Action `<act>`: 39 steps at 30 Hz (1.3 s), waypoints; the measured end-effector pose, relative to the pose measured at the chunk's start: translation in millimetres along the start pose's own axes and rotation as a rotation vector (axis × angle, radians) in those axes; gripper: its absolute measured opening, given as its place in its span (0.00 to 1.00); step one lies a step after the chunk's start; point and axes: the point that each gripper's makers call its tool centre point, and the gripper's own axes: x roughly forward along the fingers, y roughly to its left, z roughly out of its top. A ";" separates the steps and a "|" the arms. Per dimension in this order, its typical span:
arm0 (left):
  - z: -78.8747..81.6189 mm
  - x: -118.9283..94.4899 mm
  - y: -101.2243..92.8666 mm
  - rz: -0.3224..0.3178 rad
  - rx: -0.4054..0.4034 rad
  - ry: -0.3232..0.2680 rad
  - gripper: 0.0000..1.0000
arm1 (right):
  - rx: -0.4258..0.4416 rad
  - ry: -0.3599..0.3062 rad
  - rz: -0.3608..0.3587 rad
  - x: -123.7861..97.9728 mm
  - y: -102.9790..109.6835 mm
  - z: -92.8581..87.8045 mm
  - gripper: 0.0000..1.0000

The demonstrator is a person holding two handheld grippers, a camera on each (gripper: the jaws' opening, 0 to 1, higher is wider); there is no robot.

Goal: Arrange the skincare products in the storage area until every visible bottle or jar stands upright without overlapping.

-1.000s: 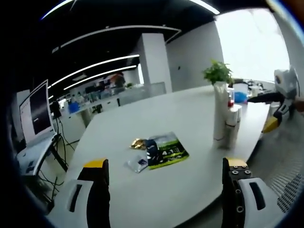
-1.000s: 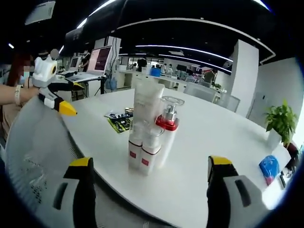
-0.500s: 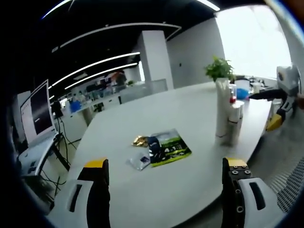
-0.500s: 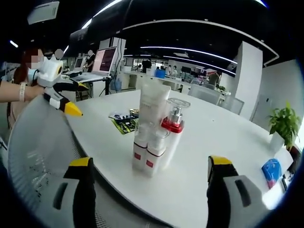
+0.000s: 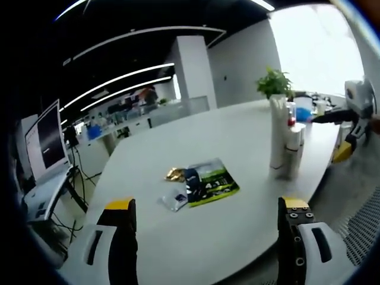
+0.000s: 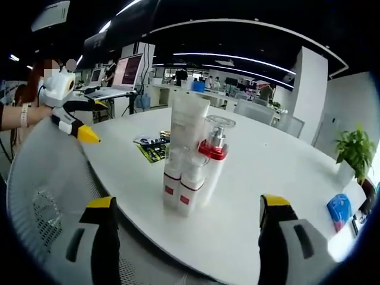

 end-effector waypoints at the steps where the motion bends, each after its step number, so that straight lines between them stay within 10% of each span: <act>1: -0.4 0.5 0.7 -0.003 0.002 0.000 0.97 | 0.004 0.012 0.006 -0.2 0.9 -2.1 0.99; 10: -2.7 7.2 -18.6 -0.198 0.063 0.032 0.97 | 0.024 -0.014 -0.046 -2.0 -9.3 3.4 0.99; 20: 0.7 56.3 10.4 -0.312 0.046 0.072 0.89 | 0.062 0.001 -0.084 -0.4 -16.0 2.0 0.99; 39: -41.8 149.2 30.5 -0.375 -0.108 0.300 0.52 | 0.070 0.048 -0.121 -0.3 -26.4 -4.4 0.99</act>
